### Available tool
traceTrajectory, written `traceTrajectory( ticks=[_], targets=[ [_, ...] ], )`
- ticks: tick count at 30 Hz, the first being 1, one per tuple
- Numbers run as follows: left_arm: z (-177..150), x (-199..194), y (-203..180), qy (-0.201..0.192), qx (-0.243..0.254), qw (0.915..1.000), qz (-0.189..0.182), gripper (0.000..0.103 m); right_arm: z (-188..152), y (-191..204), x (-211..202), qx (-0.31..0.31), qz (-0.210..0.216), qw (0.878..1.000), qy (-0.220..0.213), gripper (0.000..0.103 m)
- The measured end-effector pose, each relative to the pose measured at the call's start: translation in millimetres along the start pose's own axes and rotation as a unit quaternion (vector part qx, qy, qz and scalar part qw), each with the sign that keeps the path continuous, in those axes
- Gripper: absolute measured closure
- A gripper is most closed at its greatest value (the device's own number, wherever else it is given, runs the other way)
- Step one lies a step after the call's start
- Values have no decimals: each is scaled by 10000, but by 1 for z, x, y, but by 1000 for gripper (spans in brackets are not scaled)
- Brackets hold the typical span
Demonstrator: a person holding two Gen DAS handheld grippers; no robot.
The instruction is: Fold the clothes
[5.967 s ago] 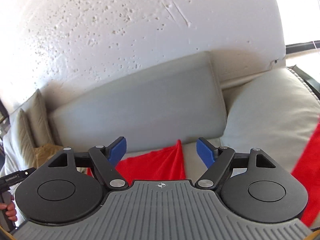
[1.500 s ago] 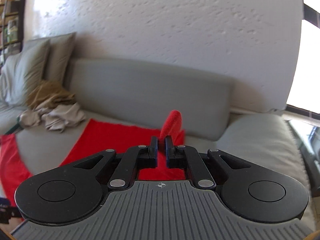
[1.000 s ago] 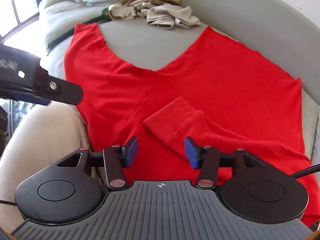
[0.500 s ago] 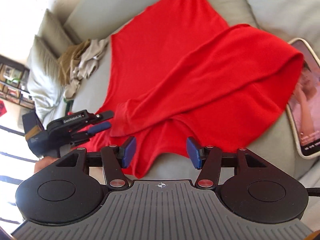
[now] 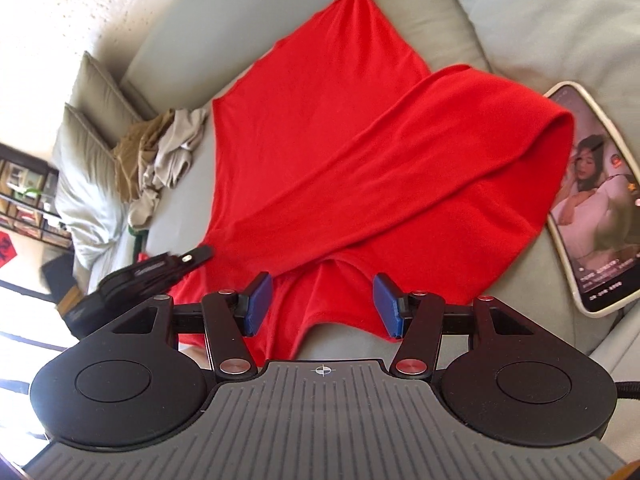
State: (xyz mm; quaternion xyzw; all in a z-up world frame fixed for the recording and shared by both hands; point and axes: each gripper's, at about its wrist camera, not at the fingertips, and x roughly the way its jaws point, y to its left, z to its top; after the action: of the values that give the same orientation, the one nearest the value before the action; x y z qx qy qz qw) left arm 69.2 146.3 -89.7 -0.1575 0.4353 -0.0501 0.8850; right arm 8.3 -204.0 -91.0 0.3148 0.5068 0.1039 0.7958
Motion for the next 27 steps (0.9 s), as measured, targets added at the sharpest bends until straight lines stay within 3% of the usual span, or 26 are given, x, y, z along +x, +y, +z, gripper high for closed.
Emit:
traceTrajectory(
  ticks=[4,10,13,17,19,21,24,27],
  targets=[
    [5,-11,14,-96,-42,9997,228,102,0,-5,-9,44,-76,9998,-170,45],
    [4,14,42,160,-304,9975,618,102,0,-12,-14,194,-165,9992,-305,44],
    [0,24,48,389,-333,9967,636,101,0,-18,-23,281,-224,9983,-468,42],
    [-3,14,44,395,-351,9951,837,87,6,-31,-35,631,-211,9950,-749,39],
    [-4,7,42,360,-373,9942,945,68,10,-40,-47,868,-146,9910,-1004,38],
    [-5,-2,38,332,-361,9935,1030,68,12,-50,-62,1084,-203,9848,-1342,35],
    [-11,-17,24,387,-209,9952,873,68,19,-69,-76,1341,-251,9775,-1608,32],
    [-16,-20,8,554,-62,9973,482,69,28,-88,-74,1427,-347,9774,-1519,33]
  ],
)
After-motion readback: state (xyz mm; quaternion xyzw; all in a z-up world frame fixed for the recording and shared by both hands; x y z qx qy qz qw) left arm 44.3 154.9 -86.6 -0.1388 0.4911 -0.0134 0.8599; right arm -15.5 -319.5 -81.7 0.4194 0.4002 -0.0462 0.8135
